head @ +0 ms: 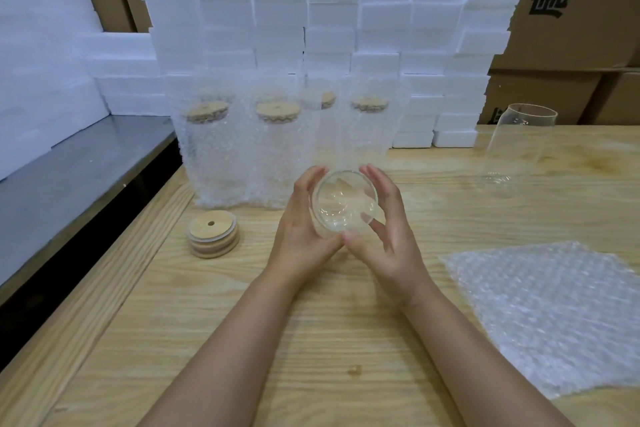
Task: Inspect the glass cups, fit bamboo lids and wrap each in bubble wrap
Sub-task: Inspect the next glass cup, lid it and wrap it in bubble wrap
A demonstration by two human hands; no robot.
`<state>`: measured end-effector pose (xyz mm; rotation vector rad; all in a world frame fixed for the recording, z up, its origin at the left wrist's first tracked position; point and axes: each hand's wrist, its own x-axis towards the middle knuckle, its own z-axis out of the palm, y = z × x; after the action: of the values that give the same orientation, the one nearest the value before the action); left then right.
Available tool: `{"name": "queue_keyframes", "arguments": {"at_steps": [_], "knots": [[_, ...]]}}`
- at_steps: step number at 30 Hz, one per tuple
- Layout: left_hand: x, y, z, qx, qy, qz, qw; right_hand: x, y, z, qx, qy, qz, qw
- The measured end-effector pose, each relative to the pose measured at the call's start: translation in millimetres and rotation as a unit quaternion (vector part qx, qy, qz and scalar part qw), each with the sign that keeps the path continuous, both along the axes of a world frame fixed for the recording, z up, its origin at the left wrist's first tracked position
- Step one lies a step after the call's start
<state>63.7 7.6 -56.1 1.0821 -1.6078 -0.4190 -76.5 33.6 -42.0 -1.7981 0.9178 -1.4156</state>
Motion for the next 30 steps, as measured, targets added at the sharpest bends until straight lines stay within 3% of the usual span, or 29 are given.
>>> {"name": "queue_keyframes", "arguments": {"at_steps": [6,14,23,30], "knots": [[-2.2,-5.0,-6.7,-0.073,-0.069,0.007,0.995,15.0,2.0,1.6,0.008,-0.025,-0.085,0.996],[-5.5,-2.5,-5.3,-0.086,-0.089,-0.002,0.992,27.7,-2.8,2.0,0.034,-0.103,-0.168,0.98],[-5.7,-4.0,-4.9,-0.091,-0.081,-0.008,0.992,27.9,-6.2,2.7,0.028,-0.15,-0.168,0.974],[-4.4,-6.1,-7.4,-0.097,-0.097,0.015,0.99,23.2,-5.4,1.6,0.056,-0.099,-0.111,0.987]]}}
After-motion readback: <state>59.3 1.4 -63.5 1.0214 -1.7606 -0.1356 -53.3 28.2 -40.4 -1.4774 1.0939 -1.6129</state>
